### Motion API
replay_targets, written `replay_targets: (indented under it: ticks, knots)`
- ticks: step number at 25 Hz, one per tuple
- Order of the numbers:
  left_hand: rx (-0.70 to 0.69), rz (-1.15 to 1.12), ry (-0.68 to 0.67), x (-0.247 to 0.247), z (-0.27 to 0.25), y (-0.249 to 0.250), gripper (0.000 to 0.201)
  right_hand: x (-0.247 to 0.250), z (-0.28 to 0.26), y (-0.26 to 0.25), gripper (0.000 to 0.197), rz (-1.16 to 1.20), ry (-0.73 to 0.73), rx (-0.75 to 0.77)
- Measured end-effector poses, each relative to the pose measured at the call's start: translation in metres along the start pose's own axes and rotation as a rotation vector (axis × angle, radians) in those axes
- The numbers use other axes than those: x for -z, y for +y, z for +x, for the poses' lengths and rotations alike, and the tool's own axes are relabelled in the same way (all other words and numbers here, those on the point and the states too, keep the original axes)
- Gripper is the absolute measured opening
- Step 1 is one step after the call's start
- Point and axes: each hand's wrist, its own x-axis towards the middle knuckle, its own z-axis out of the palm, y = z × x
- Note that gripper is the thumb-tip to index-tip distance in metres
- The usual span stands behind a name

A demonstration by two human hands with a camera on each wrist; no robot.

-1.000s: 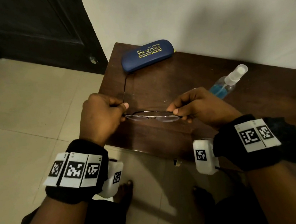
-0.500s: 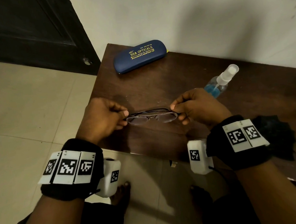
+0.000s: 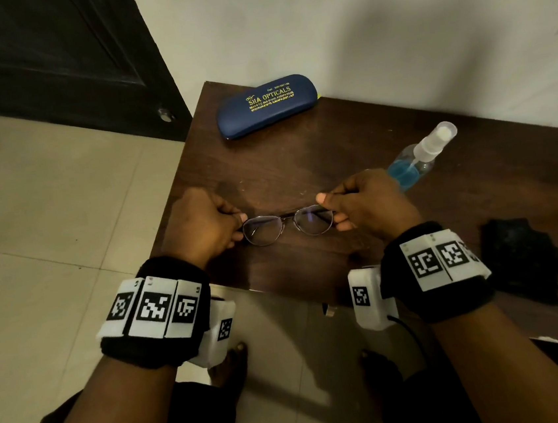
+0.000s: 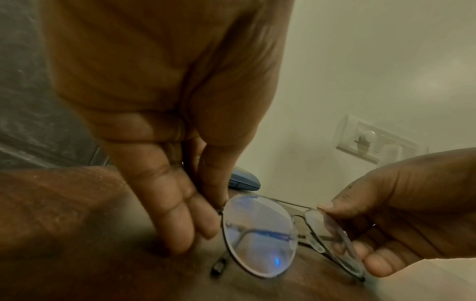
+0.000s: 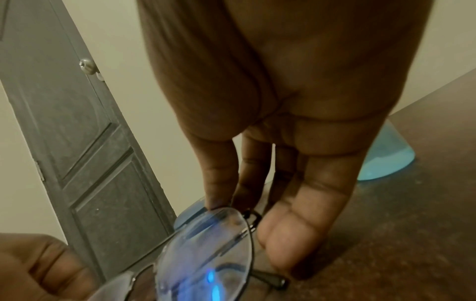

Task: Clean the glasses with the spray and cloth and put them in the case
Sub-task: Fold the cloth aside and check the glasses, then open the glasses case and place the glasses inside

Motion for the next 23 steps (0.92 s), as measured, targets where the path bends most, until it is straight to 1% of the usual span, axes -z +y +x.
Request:
replay_targets:
  ticks: [3, 5, 7, 9, 10, 12, 14, 16, 20, 23]
  knots:
    - [-0.020, 0.061, 0.024, 0.001, 0.006, -0.006, 0.022, -0.004, 0.002, 0.002, 0.019, 0.008, -0.005, 0.024]
    - [-0.025, 0.081, 0.028, 0.003, 0.007, -0.009, 0.021, -0.005, 0.002, 0.002, 0.016, -0.020, -0.007, 0.026]
    - [-0.037, 0.106, 0.037, 0.003, 0.007, -0.009, 0.018, -0.004, 0.001, 0.001, 0.016, -0.026, 0.007, 0.018]
    - [-0.070, 0.169, 0.071, 0.006, 0.006, -0.006, 0.011, -0.004, -0.002, 0.000, 0.018, -0.103, 0.079, 0.050]
    - [-0.086, 0.209, 0.112, 0.008, 0.006, -0.003, 0.011, -0.004, -0.004, -0.001, 0.017, -0.169, 0.152, 0.089]
    - [-0.133, 0.229, 0.227, 0.009, 0.004, 0.006, 0.020, -0.007, -0.011, -0.011, 0.014, -0.245, 0.295, 0.184]
    - [-0.194, 0.186, 0.291, 0.008, 0.007, 0.017, 0.032, -0.011, -0.013, -0.032, 0.014, -0.284, 0.376, 0.284]
    - [-0.242, 0.207, 0.296, 0.005, 0.020, 0.026, 0.044, -0.016, -0.007, -0.060, 0.015, -0.357, 0.369, 0.348]
    - [-0.367, 0.227, 0.269, 0.003, 0.058, 0.039, 0.075, -0.019, 0.037, -0.116, 0.021, -0.583, 0.330, 0.462]
    - [-0.363, 0.226, 0.275, 0.000, 0.072, 0.043, 0.085, -0.016, 0.062, -0.137, 0.028, -0.864, 0.285, 0.493]
